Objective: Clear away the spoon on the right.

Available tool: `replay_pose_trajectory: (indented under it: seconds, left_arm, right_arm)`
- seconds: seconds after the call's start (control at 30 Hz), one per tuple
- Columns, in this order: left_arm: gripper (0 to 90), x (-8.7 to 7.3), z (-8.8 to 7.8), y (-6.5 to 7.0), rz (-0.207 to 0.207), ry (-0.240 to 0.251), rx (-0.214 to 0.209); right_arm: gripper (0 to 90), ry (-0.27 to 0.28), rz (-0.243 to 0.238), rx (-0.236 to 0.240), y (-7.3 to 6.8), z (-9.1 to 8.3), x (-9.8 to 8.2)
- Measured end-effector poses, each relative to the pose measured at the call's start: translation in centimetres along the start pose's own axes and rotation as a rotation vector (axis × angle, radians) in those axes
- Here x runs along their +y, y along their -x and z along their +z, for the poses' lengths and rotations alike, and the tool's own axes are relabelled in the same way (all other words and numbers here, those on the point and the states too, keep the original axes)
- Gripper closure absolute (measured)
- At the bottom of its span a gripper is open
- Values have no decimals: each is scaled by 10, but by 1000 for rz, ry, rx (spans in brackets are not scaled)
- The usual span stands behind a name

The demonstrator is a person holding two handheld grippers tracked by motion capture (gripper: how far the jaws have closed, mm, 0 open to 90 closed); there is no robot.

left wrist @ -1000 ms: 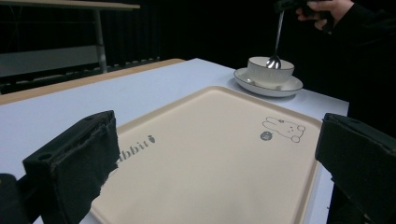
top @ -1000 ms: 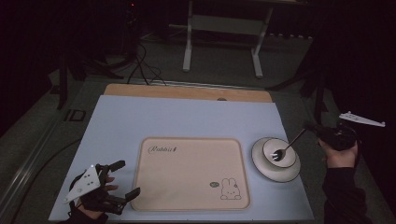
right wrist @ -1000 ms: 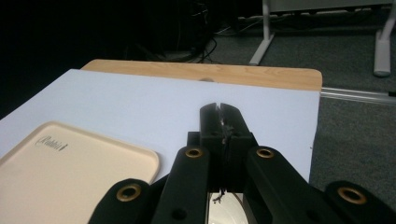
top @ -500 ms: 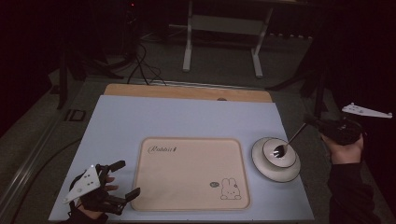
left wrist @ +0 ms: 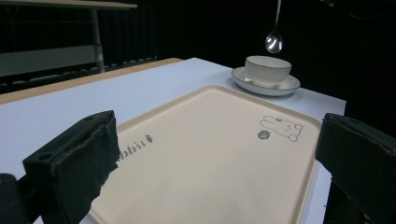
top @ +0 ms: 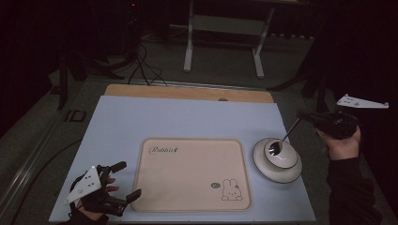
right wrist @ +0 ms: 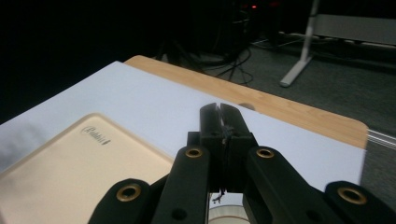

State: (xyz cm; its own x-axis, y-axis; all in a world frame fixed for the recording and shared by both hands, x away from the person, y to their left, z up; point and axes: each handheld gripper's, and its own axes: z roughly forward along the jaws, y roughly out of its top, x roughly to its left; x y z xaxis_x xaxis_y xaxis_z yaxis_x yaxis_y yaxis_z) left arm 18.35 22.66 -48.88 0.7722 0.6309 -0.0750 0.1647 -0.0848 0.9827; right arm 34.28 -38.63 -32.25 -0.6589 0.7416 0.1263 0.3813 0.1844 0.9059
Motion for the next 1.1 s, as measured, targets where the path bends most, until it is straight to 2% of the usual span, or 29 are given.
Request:
replay_pose_trajectory:
  seconds: [0.37, 0.87, 1.1]
  left_arm:
    - [0, 0, 0, 0, -1, 3, -2]
    - [0, 0, -1, 0, -1, 3, -5]
    - [0, 0, -1, 0, -2, 3, -5]
  right_arm:
    - [896, -14, -43, 69, -16, 20, 9]
    - [896, -33, -144, 210, -45, 48, 20]
    - [896, -39, -175, 294, -55, 60, 19]
